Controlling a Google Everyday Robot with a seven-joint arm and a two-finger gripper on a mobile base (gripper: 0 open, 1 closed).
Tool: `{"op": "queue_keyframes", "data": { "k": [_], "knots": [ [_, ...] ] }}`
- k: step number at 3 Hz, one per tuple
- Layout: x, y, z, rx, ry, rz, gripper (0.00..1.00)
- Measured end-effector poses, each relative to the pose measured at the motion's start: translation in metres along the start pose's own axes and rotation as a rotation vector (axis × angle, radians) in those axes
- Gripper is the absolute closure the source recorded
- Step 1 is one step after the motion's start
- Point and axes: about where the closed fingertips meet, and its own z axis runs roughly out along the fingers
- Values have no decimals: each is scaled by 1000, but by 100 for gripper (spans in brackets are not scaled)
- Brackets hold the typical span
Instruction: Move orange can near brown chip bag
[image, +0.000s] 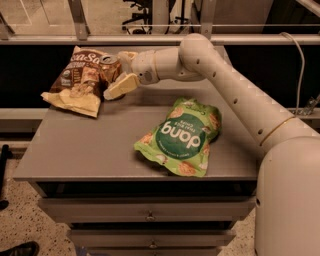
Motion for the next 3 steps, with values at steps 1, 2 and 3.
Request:
{"op": "queue_keyframes", "data": {
  "k": [1,2,3],
  "knots": [
    [-2,-13,-17,46,27,-39,0],
    [-8,-46,-62,144,80,-112,0],
    [-12,-86,-118,288,121,-151,0]
  ]
}}
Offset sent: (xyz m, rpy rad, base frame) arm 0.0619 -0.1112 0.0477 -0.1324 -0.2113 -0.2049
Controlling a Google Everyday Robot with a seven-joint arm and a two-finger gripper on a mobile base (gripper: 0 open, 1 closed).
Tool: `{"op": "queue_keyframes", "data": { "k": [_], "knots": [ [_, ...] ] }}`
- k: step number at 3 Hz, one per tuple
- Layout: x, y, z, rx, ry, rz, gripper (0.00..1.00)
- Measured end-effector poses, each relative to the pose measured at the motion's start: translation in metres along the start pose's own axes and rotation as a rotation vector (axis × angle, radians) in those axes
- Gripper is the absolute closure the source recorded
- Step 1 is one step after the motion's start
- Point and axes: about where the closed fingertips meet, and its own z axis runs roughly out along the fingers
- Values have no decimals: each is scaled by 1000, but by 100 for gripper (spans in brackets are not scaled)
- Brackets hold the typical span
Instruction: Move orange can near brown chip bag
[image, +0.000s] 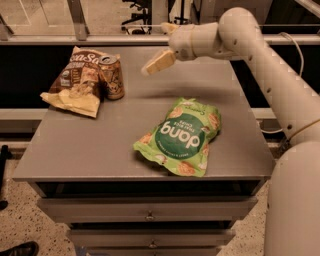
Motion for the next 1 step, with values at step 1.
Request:
{"op": "queue_keyframes", "data": {
  "k": [1],
  "knots": [
    [-1,-14,-10,37,6,-11,0]
  ]
}}
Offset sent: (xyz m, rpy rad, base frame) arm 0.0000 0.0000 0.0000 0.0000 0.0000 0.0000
